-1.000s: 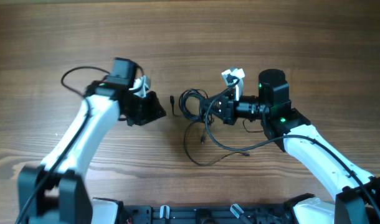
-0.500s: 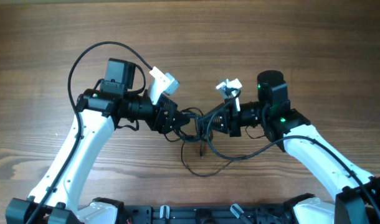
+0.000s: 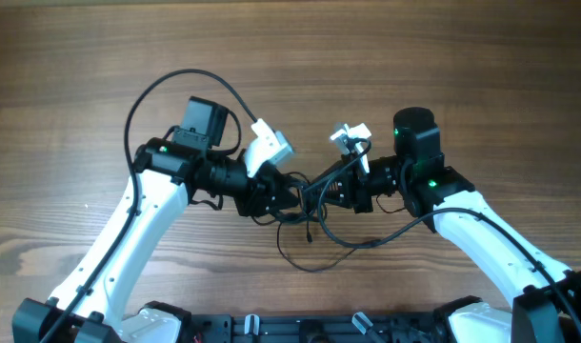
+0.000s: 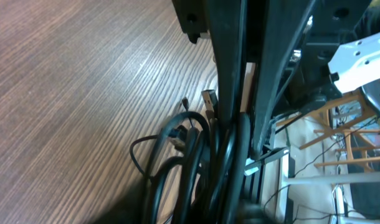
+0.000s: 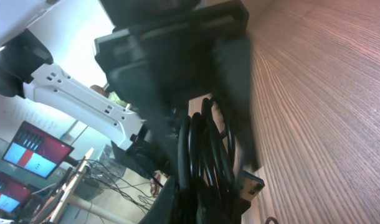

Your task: Untangle cables

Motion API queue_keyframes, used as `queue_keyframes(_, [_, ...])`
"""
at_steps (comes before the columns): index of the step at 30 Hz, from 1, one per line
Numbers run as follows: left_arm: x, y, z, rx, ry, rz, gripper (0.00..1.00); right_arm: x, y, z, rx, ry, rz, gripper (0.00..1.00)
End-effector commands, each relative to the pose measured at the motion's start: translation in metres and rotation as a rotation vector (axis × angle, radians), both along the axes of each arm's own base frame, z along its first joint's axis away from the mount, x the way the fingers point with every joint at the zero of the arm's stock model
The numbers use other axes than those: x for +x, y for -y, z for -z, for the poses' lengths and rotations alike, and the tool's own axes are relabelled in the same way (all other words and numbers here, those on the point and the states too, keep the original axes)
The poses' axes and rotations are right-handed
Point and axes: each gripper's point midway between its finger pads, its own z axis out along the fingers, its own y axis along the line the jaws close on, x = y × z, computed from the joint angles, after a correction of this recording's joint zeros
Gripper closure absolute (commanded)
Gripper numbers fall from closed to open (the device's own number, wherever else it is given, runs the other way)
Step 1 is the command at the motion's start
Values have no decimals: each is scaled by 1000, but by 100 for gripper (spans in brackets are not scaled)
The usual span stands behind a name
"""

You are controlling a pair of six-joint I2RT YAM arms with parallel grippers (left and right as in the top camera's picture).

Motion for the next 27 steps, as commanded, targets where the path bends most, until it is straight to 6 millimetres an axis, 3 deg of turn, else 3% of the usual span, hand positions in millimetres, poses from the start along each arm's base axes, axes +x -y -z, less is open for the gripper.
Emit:
queue_keyframes(1, [9, -11, 12, 57, 17, -29, 96, -3, 1, -7, 31, 25, -35, 92])
queue_keyframes(4, [33, -39, 12, 57, -54, -204, 96, 4, 0, 0, -4, 22, 13, 86])
queue_keyframes(5, [40, -49, 11, 54, -82, -267, 96, 10, 0, 5, -34, 12, 48, 71])
queue_keyframes(8, [68, -77, 7, 14, -222, -522, 96, 29, 3, 26, -143, -36, 184, 0])
queue_keyframes(11, [87, -87, 1, -41, -337, -693, 96, 42, 2, 29, -179, -116, 274, 0])
queue_keyframes(13, [99, -86, -4, -81, -423, -794, 96, 38, -6, 25, -165, -122, 255, 0])
queue_keyframes(15, [114, -94, 0, -83, -547, -1002, 96, 31, -19, 24, -172, -101, 242, 0])
queue_keyframes(18, [123, -107, 17, -71, -784, -1375, 96, 43, -39, 50, -320, -150, 456, 0])
queue_keyframes(22, [121, -96, 27, -58, -875, -1568, 96, 63, -41, 67, -393, -293, 822, 6])
queue_keyframes(25, [116, -80, 30, -64, -932, -1636, 96, 63, -46, 64, -365, -339, 890, 12])
queue_keyframes(27, [111, -67, 31, -37, -901, -1627, 96, 64, -47, 63, -360, -335, 894, 23])
